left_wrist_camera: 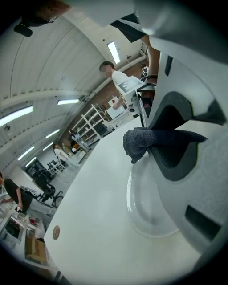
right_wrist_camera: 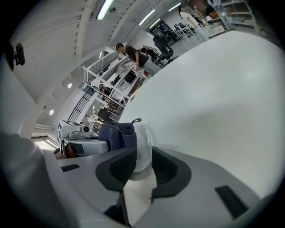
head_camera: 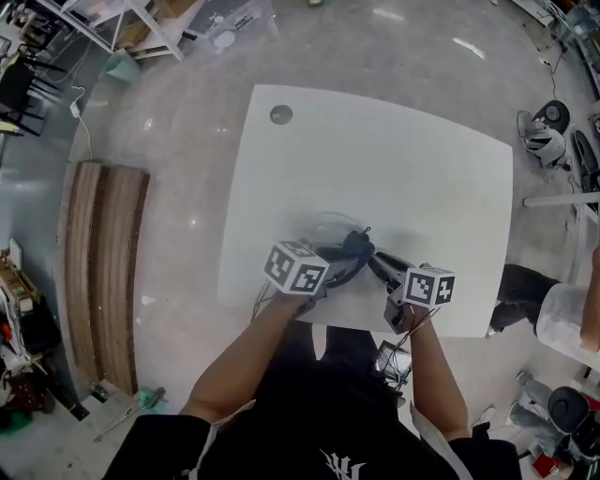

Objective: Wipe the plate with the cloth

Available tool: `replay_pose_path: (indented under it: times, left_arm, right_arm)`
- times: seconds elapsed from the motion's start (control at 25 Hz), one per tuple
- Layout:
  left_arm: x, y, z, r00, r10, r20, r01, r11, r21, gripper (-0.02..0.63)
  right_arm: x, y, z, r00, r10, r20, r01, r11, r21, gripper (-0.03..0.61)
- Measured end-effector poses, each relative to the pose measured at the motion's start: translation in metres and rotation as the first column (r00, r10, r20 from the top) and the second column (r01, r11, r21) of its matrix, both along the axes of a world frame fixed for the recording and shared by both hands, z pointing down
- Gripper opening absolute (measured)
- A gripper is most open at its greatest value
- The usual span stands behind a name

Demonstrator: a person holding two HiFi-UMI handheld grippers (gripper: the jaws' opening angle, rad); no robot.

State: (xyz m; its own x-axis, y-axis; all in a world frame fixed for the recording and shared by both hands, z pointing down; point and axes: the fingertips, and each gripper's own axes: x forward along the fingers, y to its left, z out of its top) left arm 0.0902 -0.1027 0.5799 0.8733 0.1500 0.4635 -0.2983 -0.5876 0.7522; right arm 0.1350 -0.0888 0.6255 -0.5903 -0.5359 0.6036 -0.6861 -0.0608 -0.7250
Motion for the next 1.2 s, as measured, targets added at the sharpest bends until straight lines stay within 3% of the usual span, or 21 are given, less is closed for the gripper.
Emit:
replay_pose_path:
  times: [0.32,0.64,0.88,1.2]
  left_arm:
    - [0.023,0.002,0.032,0.987,0.054,0.154,-0.060,0.998,0.035,0.051]
    - [0.024,-0.014,0.046,0.962,0.048,0.267,-0.081,0.990,0.112,0.051]
    - [-0.014,-0.049,0.056,0.943,-0.043,0.329,-0.030,0.977,0.213,0.051]
    - [-0.076,-0.077,0.052,0.905,-0.148,0.398,0.044,0.965,0.259,0.049]
  right_arm:
    - [0.000,-0.001,0.025,0.997,-0.069,0.040,0.072,0.994,-0.087,0.063]
    - [0.009,-0.006,0.021,0.995,-0.054,0.086,0.061,0.995,-0.083,0.020]
    - [0.005,-0.009,0.025,0.993,-0.042,0.111,0.052,0.995,-0.088,0.017]
    - [0.006,-0.011,0.023,0.993,-0.020,0.116,0.031,0.995,-0.098,0.017]
